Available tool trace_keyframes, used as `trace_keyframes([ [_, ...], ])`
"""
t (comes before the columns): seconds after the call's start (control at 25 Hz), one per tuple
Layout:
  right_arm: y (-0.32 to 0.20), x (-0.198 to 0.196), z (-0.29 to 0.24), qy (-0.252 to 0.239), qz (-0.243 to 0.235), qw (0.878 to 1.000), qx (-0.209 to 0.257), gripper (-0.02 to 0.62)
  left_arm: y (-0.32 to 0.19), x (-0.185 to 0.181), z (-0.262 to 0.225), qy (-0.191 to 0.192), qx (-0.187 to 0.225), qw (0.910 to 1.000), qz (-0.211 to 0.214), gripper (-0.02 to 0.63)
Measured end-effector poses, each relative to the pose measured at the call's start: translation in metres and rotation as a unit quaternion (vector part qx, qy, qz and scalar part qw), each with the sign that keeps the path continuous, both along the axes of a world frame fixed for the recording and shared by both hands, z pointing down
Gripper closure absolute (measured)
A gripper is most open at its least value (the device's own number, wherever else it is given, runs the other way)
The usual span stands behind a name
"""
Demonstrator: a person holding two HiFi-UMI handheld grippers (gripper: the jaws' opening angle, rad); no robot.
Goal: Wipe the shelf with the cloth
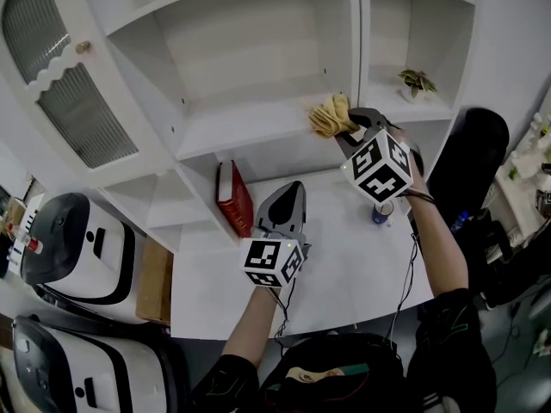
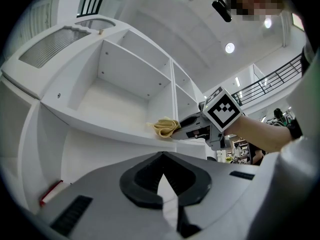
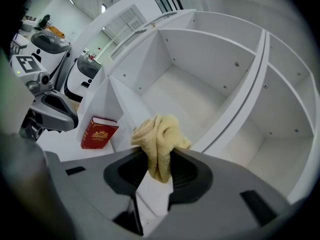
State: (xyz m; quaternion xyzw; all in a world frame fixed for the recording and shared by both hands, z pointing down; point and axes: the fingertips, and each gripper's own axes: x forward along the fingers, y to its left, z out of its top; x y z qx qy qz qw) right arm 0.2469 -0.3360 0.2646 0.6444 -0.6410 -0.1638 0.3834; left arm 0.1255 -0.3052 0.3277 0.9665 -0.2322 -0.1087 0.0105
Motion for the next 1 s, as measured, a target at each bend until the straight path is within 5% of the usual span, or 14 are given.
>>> trace_keyframes([
  [0.56,0.035,-0.002,0.013,-0.134,-0.005,0.989,0.058,0.474,0.0,0.008,0.003,-0.004,-0.004,1.0,0.006,0.61],
  [0.72,0.055,0.009,0.03,-0.191,0.011,0.979,0.07,0.474,0.001,0.013,0.006,-0.006,-0.003,1.0,0.002,0.61],
  [0.88,0.071,0.026,0.063,-0.258,0.028,0.962,0.083,0.472,-0.007,0.012,0.023,-0.055,0.029,0.9964,-0.057,0.609],
  [1.0,0.081,0.037,0.092,-0.292,0.048,0.95,0.094,0.472,-0.008,0.015,0.037,-0.062,0.013,0.9958,-0.066,0.609],
])
